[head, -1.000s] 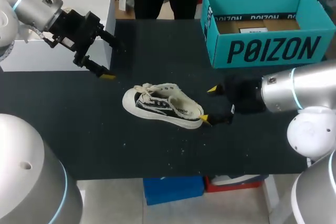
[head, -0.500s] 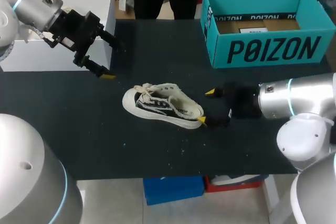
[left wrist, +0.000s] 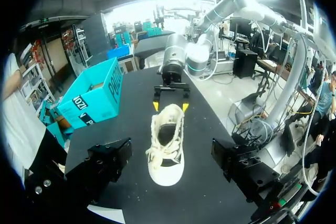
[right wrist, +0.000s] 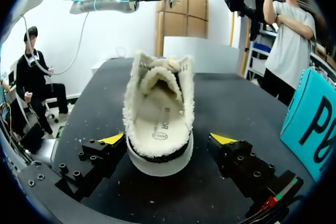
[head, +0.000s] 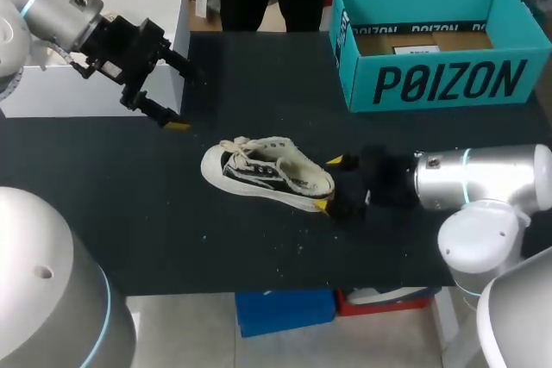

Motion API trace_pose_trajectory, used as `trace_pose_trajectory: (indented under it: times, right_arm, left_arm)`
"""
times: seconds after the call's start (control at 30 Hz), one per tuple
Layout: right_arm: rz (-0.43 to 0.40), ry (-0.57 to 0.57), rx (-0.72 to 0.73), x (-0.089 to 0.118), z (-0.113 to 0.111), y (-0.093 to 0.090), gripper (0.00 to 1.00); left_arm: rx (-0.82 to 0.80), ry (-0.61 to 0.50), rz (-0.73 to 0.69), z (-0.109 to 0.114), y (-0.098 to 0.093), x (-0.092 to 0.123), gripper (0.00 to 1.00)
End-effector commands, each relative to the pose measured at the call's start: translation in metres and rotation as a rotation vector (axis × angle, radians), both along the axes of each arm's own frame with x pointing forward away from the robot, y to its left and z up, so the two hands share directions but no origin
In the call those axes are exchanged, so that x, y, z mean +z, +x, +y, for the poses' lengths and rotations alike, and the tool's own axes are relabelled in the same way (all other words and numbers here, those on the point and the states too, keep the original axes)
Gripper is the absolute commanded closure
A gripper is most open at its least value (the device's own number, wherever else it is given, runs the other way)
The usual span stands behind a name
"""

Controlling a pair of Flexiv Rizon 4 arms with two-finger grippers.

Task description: Take the shoe out of the shoebox, open the shoe tongue, remove and reinsert the insole, then place the shoe into the shoebox

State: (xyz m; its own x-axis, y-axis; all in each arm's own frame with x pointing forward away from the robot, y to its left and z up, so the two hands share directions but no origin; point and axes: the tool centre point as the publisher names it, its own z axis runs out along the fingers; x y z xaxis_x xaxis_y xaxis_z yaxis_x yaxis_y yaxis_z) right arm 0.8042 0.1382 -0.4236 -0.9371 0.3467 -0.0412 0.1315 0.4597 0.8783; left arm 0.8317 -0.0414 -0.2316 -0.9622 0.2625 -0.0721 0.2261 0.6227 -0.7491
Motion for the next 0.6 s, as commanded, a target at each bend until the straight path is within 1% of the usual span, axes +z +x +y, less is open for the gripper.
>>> trace_pose_trajectory:
  times: [0.03,0.37,0.4,0.43,0.47,0.5,0.6]
  right_arm:
    - [-0.001,0.009,0.001,-0.005,0.006,0.003,0.0]
    - [0.011,0.026,0.017,-0.012,0.018,0.003,0.01]
    - [0.011,0.026,0.019,-0.012,0.019,0.003,0.42]
    - [0.011,0.026,0.021,-0.012,0.019,0.003,0.7]
    - [0.009,0.024,0.027,-0.012,0.019,0.004,0.91]
    - [0.007,0.022,0.034,-0.012,0.018,0.005,1.0]
    - [0.002,0.008,0.064,-0.008,0.014,0.009,1.0]
  left_arm:
    - [0.001,0.0,-0.003,-0.001,0.0,-0.001,0.0]
    - [0.001,0.0,-0.003,-0.001,0.0,-0.001,0.0]
    - [0.001,0.0,-0.003,-0.001,0.0,-0.001,0.0]
    - [0.001,0.0,-0.003,-0.001,0.0,-0.001,0.0]
    - [0.001,0.0,-0.003,-0.001,0.0,-0.001,0.0]
    - [0.001,0.0,-0.003,-0.001,0.0,-0.001,0.0]
    - [0.001,0.0,-0.003,-0.001,0.0,-0.001,0.0]
